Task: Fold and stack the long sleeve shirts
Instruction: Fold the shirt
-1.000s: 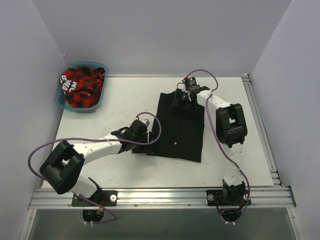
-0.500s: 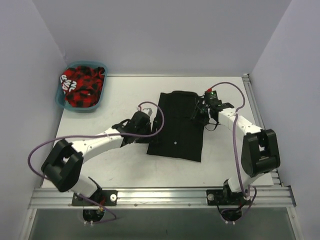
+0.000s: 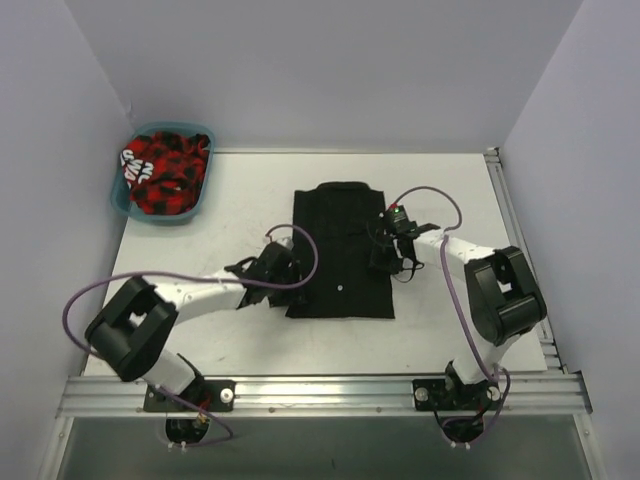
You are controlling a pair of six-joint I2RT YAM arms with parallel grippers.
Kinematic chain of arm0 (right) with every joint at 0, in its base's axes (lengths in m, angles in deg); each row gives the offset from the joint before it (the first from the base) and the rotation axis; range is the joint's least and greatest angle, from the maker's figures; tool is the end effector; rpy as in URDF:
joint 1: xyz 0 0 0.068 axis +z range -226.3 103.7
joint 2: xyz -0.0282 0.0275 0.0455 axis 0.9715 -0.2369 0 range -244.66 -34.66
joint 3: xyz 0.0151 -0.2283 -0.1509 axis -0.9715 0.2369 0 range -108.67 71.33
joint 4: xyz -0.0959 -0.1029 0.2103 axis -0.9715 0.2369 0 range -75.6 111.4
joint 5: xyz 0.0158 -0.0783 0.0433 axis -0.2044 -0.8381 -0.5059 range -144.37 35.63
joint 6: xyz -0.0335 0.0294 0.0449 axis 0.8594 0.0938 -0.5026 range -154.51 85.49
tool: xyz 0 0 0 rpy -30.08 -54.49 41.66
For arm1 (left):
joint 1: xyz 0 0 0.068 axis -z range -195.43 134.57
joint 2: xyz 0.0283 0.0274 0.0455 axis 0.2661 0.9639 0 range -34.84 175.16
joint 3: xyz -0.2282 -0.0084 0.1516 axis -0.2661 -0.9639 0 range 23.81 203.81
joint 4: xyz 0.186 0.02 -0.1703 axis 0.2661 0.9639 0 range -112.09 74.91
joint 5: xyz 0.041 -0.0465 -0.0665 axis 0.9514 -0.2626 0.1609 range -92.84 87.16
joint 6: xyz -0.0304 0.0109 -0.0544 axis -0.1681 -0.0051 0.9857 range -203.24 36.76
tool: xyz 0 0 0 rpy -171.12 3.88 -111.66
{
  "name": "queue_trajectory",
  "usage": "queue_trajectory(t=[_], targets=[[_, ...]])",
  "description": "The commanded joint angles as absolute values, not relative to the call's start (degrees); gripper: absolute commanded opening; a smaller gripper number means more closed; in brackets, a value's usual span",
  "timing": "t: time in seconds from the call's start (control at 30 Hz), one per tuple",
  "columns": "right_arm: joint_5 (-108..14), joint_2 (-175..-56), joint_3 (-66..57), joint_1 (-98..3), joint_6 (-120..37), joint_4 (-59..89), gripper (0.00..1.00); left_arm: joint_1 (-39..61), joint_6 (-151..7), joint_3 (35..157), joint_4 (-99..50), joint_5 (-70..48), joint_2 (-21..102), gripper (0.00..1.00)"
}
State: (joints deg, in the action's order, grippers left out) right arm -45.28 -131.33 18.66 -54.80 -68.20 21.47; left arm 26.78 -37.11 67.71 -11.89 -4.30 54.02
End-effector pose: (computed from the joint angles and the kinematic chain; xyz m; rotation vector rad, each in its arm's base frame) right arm 0.3125 0.1314 0.1614 0.1993 2.5393 0.5961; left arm 0.2170 -0.1985 0.1539 -0.0803 2.6567 -0.6053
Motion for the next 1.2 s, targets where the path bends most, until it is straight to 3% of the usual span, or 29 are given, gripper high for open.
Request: queue_trajectory(t=[0.0, 0.2, 0.4, 0.57, 0.87, 1.03, 1.17], targets=[[-45.66, -134.16, 17.19, -47.93, -66.15, 25.2, 0.25, 27.81, -30.86, 58.28, -7.15, -4.78, 47.98, 0.59], [-45.14, -127.68, 19.73, -43.86, -68.52, 25.74, 0.26, 31.05, -25.24, 49.31, 0.04, -3.29, 24.45, 0.59], [-45.22, -116.69, 20.18, -44.48, -68.35, 26.0, 0.34, 30.45, -29.08, 54.21, 6.55, 2.6, 13.33, 0.8], [-43.31, -115.87, 17.55, -46.14, -67.11, 23.02, 0.34, 21.85, -35.15, 64.49, 4.9, -0.18, 20.17, 0.82], [-36.0, -127.02, 17.1, -50.27, -71.95, 12.47, 0.24, 14.89, -37.81, 74.87, -10.57, -3.99, 43.44, 0.58], [-34.59, -130.72, 18.59, -53.44, -71.87, 9.4, 0.2, 13.84, -35.25, 71.55, -14.96, -3.37, 50.06, 0.46], [-34.24, -132.04, 20.88, -56.52, -71.6, 8.07, 0.2, 12.08, -35.24, 69.25, -17.69, -3.28, 55.14, 0.45]])
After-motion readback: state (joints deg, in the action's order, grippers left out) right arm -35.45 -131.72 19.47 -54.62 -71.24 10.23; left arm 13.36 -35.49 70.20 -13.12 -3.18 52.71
